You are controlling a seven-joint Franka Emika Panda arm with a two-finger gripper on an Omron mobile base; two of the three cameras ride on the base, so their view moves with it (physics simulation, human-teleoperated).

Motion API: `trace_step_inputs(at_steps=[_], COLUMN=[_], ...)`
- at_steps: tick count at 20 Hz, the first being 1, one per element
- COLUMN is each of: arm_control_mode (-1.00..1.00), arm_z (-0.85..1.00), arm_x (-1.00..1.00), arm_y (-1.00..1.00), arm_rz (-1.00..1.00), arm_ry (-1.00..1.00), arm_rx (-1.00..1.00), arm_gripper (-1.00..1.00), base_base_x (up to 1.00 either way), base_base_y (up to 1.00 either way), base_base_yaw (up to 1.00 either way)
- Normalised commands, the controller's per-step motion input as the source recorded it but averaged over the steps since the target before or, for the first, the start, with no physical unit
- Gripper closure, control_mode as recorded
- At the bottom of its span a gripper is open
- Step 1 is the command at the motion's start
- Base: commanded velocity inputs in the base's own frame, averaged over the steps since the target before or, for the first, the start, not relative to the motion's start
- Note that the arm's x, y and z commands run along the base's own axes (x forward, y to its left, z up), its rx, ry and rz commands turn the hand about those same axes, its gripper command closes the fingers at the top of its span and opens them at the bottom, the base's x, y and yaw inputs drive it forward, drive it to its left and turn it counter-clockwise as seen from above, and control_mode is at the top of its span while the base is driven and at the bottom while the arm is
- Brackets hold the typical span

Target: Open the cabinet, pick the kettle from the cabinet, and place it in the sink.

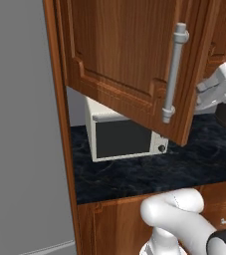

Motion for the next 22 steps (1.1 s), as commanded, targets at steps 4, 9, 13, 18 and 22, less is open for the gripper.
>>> trace_step_inputs(at_steps=[4, 9, 13, 18, 22], arm_control_mode=[-1.0, -1.0, -1.0, -1.0, -1.0], arm_z=[-0.04, -0.02, 0.0, 0.0, 0.0], arm_x=[-0.11, -0.01, 0.01, 0.09, 0.14], arm_y=[0.39, 0.38, 0.38, 0.32, 0.28], arm_rz=[-0.28, -0.29, -0.25, -0.16, -0.07], arm_ry=[-0.12, -0.07, -0.01, 0.0, 0.0], arm_rx=[0.02, 0.02, 0.03, 0.05, 0.07], arm_gripper=[-1.0, -1.0, -1.0, -1.0, -1.0], base_base_x=[0.0, 0.0, 0.0, 0.0, 0.0], base_base_y=[0.0, 0.0, 0.0, 0.0, 0.0], base_base_yaw=[0.0, 0.0, 0.0, 0.0, 0.0])
